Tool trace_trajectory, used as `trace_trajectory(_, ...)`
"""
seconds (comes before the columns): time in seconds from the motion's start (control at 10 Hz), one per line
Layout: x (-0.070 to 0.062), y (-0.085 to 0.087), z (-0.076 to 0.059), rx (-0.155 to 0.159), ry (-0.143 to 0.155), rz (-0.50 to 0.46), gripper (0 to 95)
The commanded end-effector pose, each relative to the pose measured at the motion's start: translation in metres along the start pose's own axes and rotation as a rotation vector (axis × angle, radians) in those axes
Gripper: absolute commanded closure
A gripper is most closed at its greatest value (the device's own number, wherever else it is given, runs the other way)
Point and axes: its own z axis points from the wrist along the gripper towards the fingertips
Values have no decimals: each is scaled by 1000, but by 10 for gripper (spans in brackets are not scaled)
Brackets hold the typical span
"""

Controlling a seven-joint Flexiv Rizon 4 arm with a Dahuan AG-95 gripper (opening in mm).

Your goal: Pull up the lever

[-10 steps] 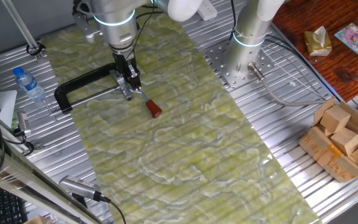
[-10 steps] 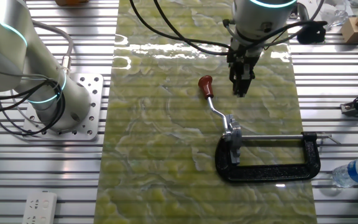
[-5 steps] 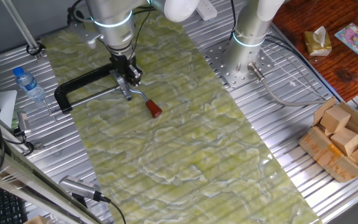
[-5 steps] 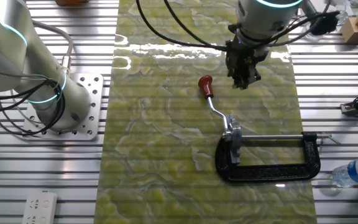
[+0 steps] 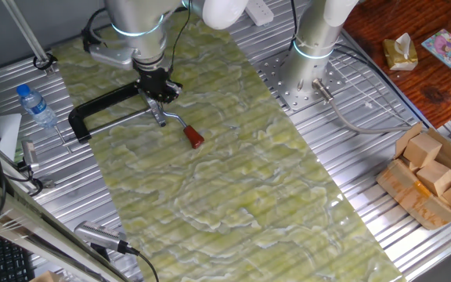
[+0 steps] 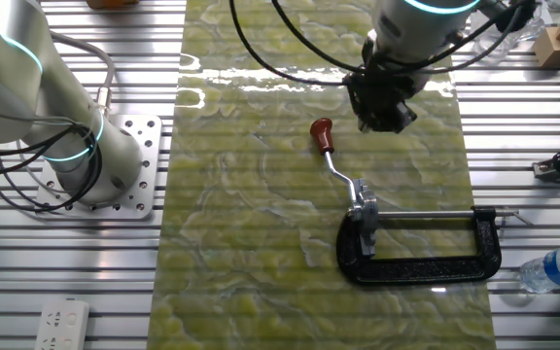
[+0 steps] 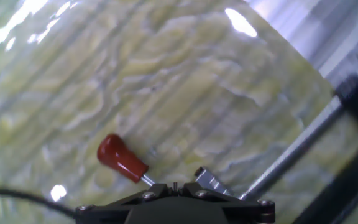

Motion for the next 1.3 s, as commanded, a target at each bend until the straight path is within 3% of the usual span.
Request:
trace_trajectory(0.1, 1, -9, 21, -9, 2, -453, 950)
trace_trajectory(0.2, 2, -10, 27, -12, 4, -549, 760)
trace_trajectory(0.6, 17, 2, 60, -8, 15, -680, 760)
trace_trajectory(0.8, 22, 10, 71, -8, 12, -734, 760)
trace_trajectory(1.1, 34, 27, 90, -6, 18, -749, 760)
trace_trajectory(1.3, 35, 29, 100, -8, 14, -750, 760)
